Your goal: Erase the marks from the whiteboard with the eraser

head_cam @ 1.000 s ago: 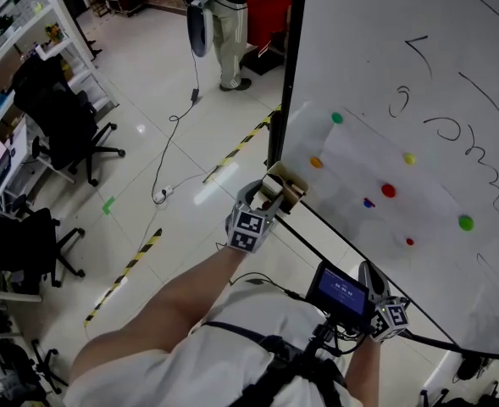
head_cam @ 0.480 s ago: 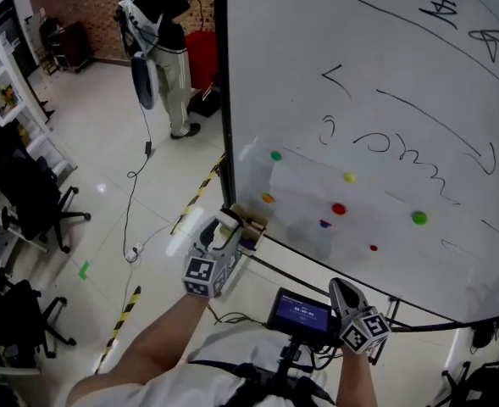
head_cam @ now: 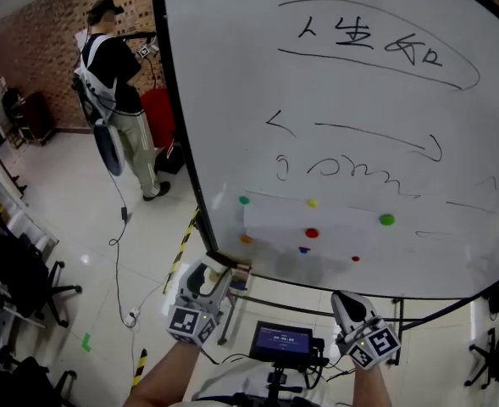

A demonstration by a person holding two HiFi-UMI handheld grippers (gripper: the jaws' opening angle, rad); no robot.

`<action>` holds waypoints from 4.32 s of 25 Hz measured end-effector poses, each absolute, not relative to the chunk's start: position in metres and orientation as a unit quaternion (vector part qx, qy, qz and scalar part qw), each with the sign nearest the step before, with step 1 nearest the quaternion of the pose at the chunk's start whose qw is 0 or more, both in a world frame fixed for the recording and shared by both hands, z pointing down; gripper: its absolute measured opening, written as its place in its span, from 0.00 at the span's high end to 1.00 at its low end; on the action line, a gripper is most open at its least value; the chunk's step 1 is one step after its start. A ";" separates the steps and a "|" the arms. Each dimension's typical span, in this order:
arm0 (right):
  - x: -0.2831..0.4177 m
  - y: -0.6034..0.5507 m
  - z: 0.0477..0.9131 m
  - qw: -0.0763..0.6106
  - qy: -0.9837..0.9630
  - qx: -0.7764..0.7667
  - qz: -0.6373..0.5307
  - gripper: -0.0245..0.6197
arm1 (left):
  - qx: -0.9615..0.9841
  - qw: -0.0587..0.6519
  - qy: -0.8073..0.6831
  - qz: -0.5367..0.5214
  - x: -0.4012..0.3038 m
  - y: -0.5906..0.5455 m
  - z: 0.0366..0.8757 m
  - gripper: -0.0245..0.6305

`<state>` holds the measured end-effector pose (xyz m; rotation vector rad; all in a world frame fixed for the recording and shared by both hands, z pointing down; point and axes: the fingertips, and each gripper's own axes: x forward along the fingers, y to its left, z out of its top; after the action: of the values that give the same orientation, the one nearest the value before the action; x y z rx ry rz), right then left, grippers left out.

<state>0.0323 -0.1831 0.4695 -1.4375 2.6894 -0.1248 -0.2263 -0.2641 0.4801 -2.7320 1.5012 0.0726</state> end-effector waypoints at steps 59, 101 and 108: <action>0.070 -0.197 0.312 0.120 0.923 -0.354 0.086 0.95 | -0.727 0.474 0.442 -0.227 -0.083 -0.299 0.262 0.59; 0.111 -0.203 0.319 0.149 0.918 -0.361 0.062 0.95 | -0.769 0.406 0.484 -0.098 -0.059 -0.298 0.253 0.56; 0.113 -0.204 0.319 0.150 0.921 -0.355 0.059 0.95 | -0.753 0.416 0.490 -0.140 -0.059 -0.297 0.267 0.56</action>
<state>0.1131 -0.2037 0.3189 -1.0186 2.6460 0.1706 -0.0587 -0.2966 0.2669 -1.8912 1.2298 -0.3523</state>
